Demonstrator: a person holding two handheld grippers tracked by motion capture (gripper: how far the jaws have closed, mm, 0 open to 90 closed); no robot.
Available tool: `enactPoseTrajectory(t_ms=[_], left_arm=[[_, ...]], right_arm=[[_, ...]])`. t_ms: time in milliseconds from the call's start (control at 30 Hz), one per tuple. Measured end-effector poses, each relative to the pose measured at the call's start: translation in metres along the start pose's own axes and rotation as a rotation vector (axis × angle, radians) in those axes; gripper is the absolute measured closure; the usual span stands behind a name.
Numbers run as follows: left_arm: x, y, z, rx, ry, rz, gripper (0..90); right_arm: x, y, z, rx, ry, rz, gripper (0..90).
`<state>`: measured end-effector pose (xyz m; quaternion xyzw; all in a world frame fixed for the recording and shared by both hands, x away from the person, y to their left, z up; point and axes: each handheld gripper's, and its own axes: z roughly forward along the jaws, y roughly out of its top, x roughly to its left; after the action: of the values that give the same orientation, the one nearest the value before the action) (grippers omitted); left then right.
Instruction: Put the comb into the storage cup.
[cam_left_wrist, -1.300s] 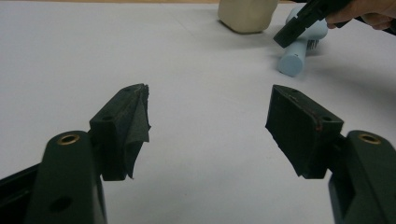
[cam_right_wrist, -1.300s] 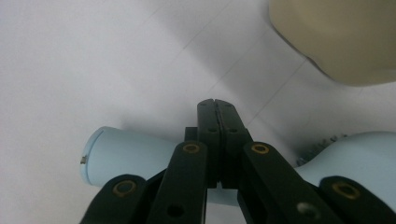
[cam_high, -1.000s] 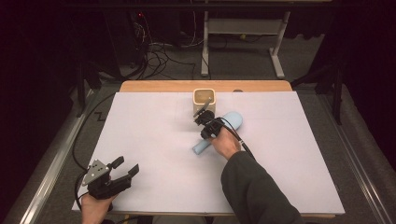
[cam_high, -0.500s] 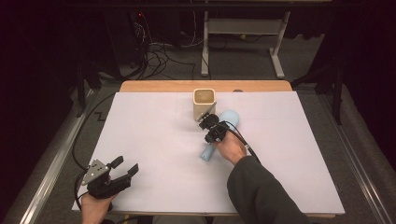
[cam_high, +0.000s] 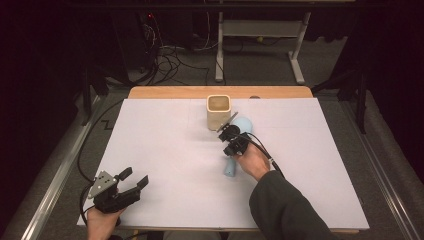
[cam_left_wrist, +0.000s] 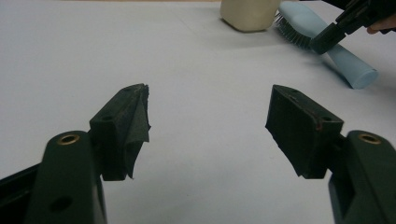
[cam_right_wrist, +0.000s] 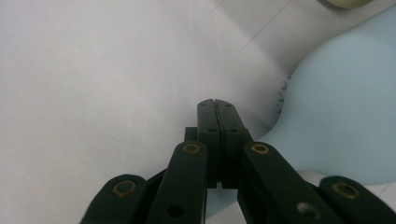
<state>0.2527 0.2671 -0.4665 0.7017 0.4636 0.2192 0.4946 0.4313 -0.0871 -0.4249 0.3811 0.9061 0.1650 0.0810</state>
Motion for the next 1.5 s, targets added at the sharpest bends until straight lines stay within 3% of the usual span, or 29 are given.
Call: enactPoseTrajectory(t_ms=[733,800,833,933,1500], left_arm=[[0.001,0.0,-0.001,-0.004,0.003,-0.009,30.5],[0.001,0.0,-0.001,-0.004,0.004,-0.01,30.5],[0.001,0.0,-0.001,-0.005,0.005,-0.01,30.5],[0.001,0.0,-0.001,-0.005,0.005,-0.011,30.5],[0.002,0.0,0.001,-0.004,0.003,-0.019,30.5]], right_arm=[[-0.003,-0.014,-0.007,-0.008,0.001,0.003,90.0],[-0.005,-0.014,-0.008,-0.012,0.001,-0.02,90.0],[-0.004,-0.014,-0.009,-0.005,-0.002,0.006,90.0],[-0.005,-0.015,-0.01,-0.004,-0.006,-0.012,90.0],[-0.011,-0.019,-0.014,0.018,-0.018,-0.004,90.0]])
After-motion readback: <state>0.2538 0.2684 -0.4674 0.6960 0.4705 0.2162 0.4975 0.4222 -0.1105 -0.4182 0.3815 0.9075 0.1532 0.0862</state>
